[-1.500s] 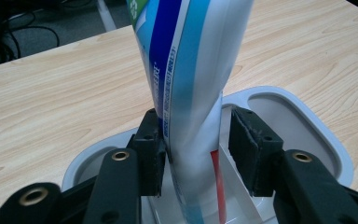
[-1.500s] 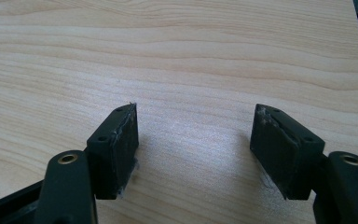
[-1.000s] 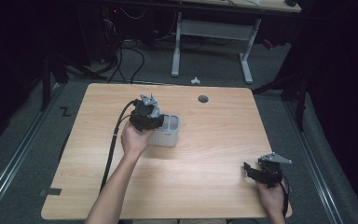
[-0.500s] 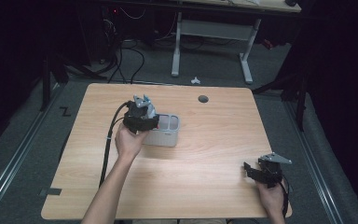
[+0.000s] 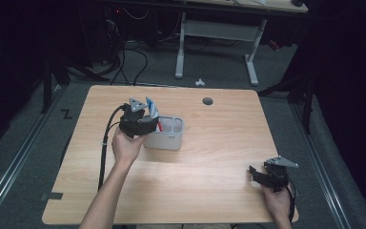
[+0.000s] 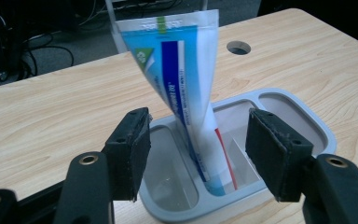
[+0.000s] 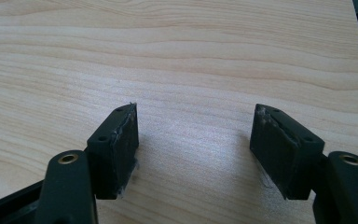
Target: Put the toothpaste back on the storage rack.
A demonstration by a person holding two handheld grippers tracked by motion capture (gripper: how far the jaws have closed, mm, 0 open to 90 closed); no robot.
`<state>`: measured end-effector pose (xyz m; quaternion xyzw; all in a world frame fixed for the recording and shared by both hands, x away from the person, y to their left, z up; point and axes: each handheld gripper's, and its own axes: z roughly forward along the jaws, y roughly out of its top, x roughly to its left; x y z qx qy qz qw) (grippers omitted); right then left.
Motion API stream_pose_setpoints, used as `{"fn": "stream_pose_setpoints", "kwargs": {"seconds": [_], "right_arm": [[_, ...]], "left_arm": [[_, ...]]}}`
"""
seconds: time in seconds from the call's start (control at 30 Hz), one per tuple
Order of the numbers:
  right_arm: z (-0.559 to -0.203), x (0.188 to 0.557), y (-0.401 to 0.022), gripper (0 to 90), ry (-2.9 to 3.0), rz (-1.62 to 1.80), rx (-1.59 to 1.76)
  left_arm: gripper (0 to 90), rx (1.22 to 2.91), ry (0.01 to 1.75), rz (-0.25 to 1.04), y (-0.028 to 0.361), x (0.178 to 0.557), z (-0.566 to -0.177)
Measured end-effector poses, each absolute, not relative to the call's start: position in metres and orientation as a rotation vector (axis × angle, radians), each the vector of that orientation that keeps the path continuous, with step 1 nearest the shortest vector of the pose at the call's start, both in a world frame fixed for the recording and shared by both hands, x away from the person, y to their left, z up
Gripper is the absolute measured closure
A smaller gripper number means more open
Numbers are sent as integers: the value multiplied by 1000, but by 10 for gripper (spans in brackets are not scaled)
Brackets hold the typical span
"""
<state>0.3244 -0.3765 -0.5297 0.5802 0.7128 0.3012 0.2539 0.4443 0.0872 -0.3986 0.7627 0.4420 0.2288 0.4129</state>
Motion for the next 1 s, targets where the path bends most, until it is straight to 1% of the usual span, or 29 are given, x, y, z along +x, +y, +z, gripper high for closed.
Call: {"fn": "stream_pose_setpoints", "kwargs": {"seconds": [0.4, 1.0], "right_arm": [[-530, 324, -376, 326, 1937, 818, 1577], [-530, 324, -376, 326, 1936, 818, 1577]], "left_arm": [[403, 1863, 1125, 575, 107, 435, -395], [403, 1832, 1133, 579, 125, 422, -394]]}}
